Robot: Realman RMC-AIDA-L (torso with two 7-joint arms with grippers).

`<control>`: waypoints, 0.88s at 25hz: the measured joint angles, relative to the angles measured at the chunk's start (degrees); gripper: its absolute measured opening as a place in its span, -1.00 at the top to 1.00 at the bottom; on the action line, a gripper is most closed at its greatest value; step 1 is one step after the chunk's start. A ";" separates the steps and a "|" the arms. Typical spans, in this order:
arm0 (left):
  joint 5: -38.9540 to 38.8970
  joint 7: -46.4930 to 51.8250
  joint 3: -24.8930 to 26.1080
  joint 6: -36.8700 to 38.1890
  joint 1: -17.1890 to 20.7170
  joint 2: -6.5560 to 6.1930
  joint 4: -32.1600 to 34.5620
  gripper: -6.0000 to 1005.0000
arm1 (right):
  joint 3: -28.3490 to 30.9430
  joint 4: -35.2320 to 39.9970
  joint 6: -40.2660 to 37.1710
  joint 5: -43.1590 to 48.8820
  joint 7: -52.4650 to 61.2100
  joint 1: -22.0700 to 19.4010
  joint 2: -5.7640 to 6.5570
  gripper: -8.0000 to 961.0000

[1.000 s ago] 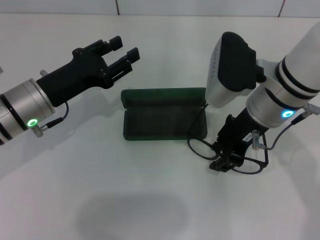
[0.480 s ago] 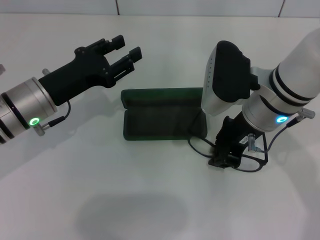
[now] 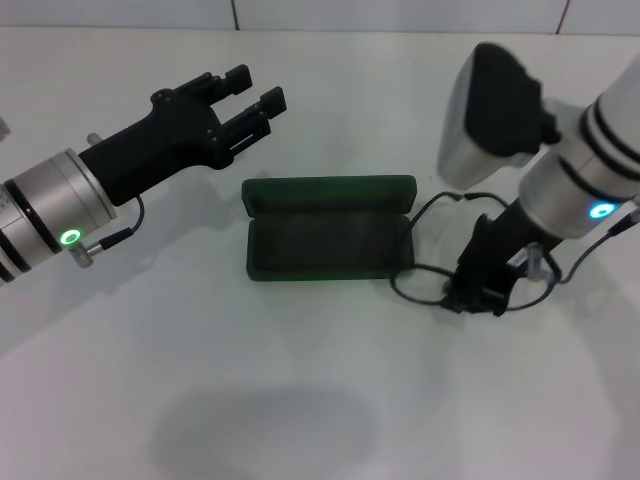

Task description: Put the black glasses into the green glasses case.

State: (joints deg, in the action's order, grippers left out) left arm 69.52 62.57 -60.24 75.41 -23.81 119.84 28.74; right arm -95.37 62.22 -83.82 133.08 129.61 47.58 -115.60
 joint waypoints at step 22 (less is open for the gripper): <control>1.20 21.78 -0.30 20.46 -7.77 -3.94 3.08 -0.15 | 30.41 -15.47 -4.10 -43.30 -73.24 -19.75 -0.20 0.74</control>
State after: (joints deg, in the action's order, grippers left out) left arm 70.72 84.35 -60.53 95.87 -31.58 115.89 31.82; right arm -64.96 46.75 -87.92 89.79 56.37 27.83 -115.80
